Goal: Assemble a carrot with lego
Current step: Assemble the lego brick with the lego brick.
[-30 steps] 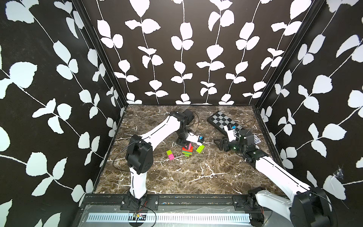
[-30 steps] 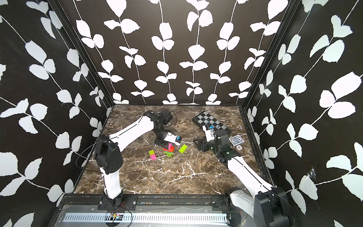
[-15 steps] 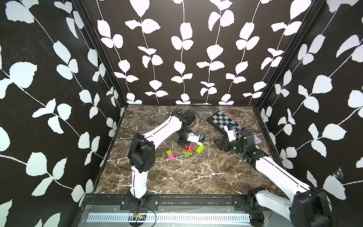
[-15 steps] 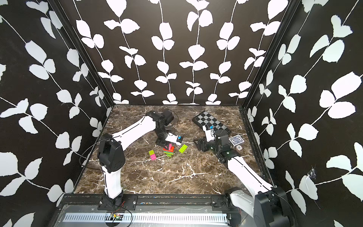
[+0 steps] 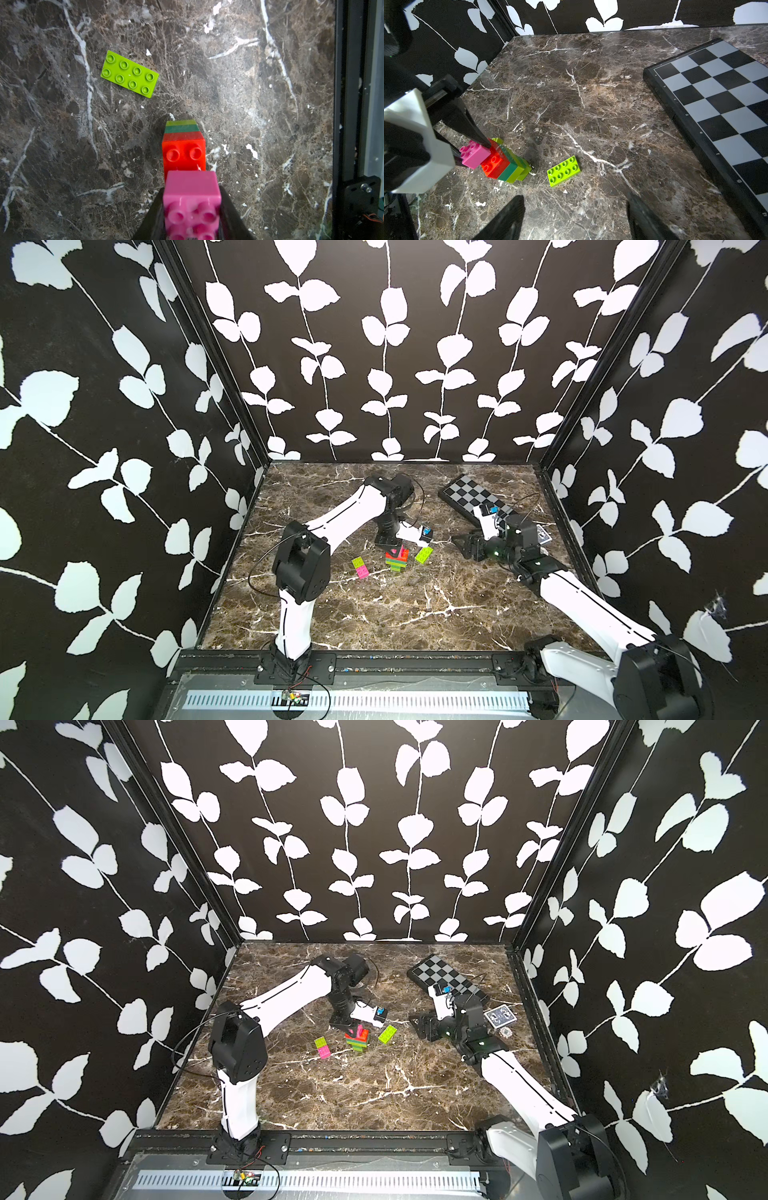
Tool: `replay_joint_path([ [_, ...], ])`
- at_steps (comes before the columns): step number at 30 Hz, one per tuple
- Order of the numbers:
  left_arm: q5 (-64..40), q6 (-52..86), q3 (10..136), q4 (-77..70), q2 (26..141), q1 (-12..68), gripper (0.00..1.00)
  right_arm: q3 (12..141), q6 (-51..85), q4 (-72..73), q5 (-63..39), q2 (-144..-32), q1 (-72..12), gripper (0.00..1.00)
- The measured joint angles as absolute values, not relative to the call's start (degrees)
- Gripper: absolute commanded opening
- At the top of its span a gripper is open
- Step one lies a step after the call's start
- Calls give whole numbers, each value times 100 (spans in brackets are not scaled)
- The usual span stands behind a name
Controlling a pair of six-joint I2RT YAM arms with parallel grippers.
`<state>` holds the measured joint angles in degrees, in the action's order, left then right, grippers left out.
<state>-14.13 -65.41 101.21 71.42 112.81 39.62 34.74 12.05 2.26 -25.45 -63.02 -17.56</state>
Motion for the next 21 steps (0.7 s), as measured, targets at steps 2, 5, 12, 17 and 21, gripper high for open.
replay_joint_path([
  [2, -1389, -6532, 10121, 7142, 11284, 3988, 8, 3474, 1205, 228, -2552, -6313, -1756, 77],
  [5, -1350, -6508, 10121, 7140, 11284, 4066, 8, 3474, 1205, 228, -2554, -6329, -1754, 77],
  [12, -1297, -6418, 10123, 7142, 11288, 4185, 8, 3430, 1203, 235, -2558, -6331, -1754, 77],
  [17, -1256, -6370, 10123, 7142, 11288, 4187, 8, 3400, 1203, 235, -2574, -6335, -1747, 77],
  [21, -1240, -6344, 10123, 7142, 11288, 4187, 8, 3400, 1203, 233, -2580, -6337, -1747, 77],
])
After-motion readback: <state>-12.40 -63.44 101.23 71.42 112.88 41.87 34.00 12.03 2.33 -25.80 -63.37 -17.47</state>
